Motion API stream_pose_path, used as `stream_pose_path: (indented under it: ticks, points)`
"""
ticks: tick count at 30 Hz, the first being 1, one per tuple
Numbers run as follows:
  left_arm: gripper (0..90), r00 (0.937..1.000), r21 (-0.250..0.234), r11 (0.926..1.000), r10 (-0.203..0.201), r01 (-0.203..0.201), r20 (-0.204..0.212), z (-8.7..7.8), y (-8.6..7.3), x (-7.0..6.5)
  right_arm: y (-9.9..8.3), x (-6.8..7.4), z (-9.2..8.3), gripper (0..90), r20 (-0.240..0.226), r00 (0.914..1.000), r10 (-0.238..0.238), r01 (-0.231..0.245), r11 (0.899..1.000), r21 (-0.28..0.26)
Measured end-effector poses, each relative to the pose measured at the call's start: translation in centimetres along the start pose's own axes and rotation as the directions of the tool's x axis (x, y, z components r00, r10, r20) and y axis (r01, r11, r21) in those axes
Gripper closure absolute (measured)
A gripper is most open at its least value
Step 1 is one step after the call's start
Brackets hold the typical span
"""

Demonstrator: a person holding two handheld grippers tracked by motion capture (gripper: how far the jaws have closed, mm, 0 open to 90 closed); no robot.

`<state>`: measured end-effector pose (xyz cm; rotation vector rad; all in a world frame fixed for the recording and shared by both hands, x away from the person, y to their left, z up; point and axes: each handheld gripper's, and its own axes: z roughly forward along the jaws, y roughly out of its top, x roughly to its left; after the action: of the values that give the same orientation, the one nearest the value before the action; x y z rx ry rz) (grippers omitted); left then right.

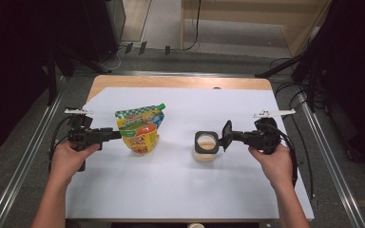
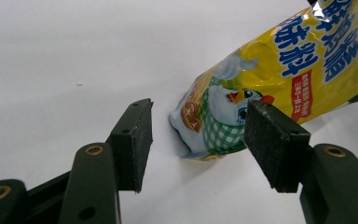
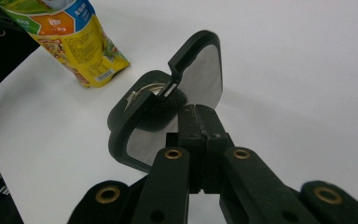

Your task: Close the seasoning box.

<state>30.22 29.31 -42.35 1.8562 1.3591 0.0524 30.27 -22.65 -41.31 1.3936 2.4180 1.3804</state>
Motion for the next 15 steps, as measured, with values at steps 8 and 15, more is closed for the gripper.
stream_pose_path:
  ticks: [8, 15]
  points:
    - [42.9, 1.0, -0.002, 1.0, 0.0, 0.0, 0.002, 0.02, 0.04, 0.05, -0.35, -0.06, 0.92, 90.0, 0.007, 0.9999, 0.012, -0.012, 1.0, 0.009]
    - [42.9, 1.0, 0.005, 1.0, 0.002, -0.002, 0.002, 0.15, 0.07, 0.0, -0.35, 0.31, 1.22, 90.0, 0.003, 1.0, 0.004, -0.004, 1.0, 0.007]
